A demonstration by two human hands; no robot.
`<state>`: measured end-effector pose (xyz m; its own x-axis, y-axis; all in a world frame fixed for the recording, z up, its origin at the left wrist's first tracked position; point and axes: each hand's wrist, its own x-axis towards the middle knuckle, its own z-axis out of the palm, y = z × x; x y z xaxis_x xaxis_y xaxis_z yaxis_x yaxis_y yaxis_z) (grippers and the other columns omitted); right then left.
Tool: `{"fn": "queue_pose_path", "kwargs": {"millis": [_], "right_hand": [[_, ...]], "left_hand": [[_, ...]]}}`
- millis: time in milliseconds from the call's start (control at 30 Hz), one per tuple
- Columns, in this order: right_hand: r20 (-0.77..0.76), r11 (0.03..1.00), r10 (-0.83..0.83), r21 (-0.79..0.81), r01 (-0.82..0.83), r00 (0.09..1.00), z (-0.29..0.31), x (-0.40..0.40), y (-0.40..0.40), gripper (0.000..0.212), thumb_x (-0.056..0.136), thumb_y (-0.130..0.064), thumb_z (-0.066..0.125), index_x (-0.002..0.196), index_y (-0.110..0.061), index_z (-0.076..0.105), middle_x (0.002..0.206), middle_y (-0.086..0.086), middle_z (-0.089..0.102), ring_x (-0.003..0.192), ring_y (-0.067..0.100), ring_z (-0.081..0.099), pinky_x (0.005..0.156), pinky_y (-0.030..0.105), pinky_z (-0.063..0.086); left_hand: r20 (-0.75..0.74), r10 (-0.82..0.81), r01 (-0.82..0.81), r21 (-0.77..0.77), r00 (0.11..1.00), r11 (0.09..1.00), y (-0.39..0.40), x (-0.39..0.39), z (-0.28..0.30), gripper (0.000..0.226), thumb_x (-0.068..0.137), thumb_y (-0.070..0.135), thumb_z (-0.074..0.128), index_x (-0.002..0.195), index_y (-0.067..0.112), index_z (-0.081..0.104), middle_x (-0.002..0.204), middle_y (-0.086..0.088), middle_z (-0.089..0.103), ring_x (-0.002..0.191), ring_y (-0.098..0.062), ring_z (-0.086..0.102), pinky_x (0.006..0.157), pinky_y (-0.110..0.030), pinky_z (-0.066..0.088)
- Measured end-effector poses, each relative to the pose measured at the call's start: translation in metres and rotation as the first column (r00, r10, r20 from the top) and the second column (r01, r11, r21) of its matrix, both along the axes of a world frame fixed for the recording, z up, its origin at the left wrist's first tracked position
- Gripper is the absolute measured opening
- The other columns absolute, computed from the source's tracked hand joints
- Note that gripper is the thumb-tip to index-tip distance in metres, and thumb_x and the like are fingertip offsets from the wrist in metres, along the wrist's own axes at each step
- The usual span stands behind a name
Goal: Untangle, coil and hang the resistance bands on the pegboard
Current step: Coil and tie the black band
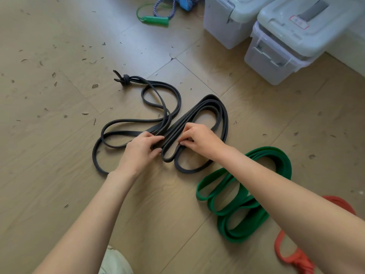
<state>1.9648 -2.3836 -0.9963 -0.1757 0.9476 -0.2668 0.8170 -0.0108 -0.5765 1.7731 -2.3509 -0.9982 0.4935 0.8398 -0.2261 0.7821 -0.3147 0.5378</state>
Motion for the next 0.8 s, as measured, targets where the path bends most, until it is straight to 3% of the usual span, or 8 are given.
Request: {"fn": "queue_pose_path", "kwargs": {"millis": [133,267,300,400,500,600,700,800], "right_hand": [[0.152,0.995,-0.076,0.081,0.064,0.986,0.000,-0.010,-0.002,0.018,0.088,-0.027,0.060,0.102,-0.020,0.069,0.105,-0.001,0.058,0.103,0.022,0.046,0.085,0.033,0.032],[0.309,0.962,-0.102,0.273,0.015,0.945,0.008,-0.010,-0.025,0.029,0.084,-0.031,0.062,0.107,-0.012,0.061,0.109,0.007,0.055,0.106,0.027,0.047,0.087,0.039,0.032],[0.307,0.965,-0.068,0.262,-0.016,0.949,0.011,-0.008,-0.033,0.031,0.083,-0.035,0.063,0.103,-0.012,0.061,0.106,0.007,0.055,0.104,0.027,0.047,0.084,0.039,0.033],[0.357,0.981,0.190,-0.021,-0.195,0.915,0.014,-0.008,-0.049,0.039,0.081,-0.050,0.059,0.101,-0.016,0.060,0.102,0.000,0.053,0.106,0.022,0.038,0.081,0.036,0.027],[0.411,0.932,0.349,-0.062,-0.356,0.842,0.011,-0.020,-0.050,0.021,0.089,-0.026,0.054,0.105,-0.014,0.058,0.107,0.001,0.055,0.105,0.024,0.038,0.074,0.032,0.028],[0.387,0.942,0.312,-0.008,-0.335,0.868,0.012,-0.034,-0.042,0.022,0.092,-0.007,0.042,0.109,-0.010,0.056,0.110,0.006,0.053,0.099,0.025,0.047,0.065,0.035,0.037],[0.393,0.961,0.243,0.025,-0.274,0.887,0.011,-0.042,-0.039,0.018,0.092,-0.008,0.043,0.107,-0.007,0.052,0.112,0.010,0.045,0.093,0.028,0.050,0.064,0.037,0.038],[0.375,0.966,0.244,-0.008,-0.260,0.894,0.006,-0.045,-0.046,0.015,0.094,-0.009,0.041,0.106,-0.007,0.049,0.112,0.011,0.043,0.093,0.028,0.050,0.068,0.037,0.040]], "left_hand": [[0.099,0.188,-0.167,-0.190,0.977,0.967,0.000,0.001,0.003,0.043,0.084,0.019,0.061,0.126,0.018,0.054,0.118,-0.008,0.057,0.102,-0.017,0.055,0.093,-0.025,0.041],[0.000,0.173,-0.173,-0.071,0.985,0.982,-0.021,0.017,-0.005,0.058,0.077,0.035,0.072,0.127,0.017,0.051,0.122,-0.011,0.047,0.116,-0.025,0.044,0.099,-0.031,0.036],[0.014,0.187,-0.186,-0.052,0.982,0.981,-0.024,0.017,-0.007,0.055,0.076,0.033,0.073,0.124,0.015,0.053,0.121,-0.011,0.046,0.115,-0.026,0.044,0.099,-0.033,0.038],[0.076,0.197,-0.192,-0.076,0.977,0.978,-0.024,0.011,-0.011,0.045,0.078,0.023,0.073,0.119,0.014,0.056,0.119,-0.011,0.046,0.107,-0.027,0.050,0.095,-0.040,0.045],[0.117,0.157,-0.147,-0.091,0.981,0.985,-0.020,0.003,-0.012,0.039,0.079,0.015,0.072,0.115,0.012,0.059,0.118,-0.008,0.049,0.101,-0.023,0.054,0.093,-0.036,0.047],[0.187,0.189,-0.175,-0.086,0.964,0.981,-0.017,-0.001,-0.014,0.036,0.079,0.006,0.069,0.113,0.012,0.060,0.110,-0.006,0.054,0.087,-0.012,0.053,0.078,-0.012,0.044],[0.258,0.280,-0.257,-0.116,0.925,0.959,-0.012,-0.003,-0.015,0.037,0.079,-0.002,0.067,0.113,0.009,0.060,0.105,-0.008,0.058,0.089,-0.011,0.052,0.067,0.003,0.039],[0.242,0.261,-0.245,-0.096,0.934,0.965,-0.010,-0.002,-0.016,0.040,0.079,0.000,0.067,0.117,0.010,0.058,0.106,-0.008,0.057,0.094,-0.014,0.054,0.074,-0.006,0.042]]}}
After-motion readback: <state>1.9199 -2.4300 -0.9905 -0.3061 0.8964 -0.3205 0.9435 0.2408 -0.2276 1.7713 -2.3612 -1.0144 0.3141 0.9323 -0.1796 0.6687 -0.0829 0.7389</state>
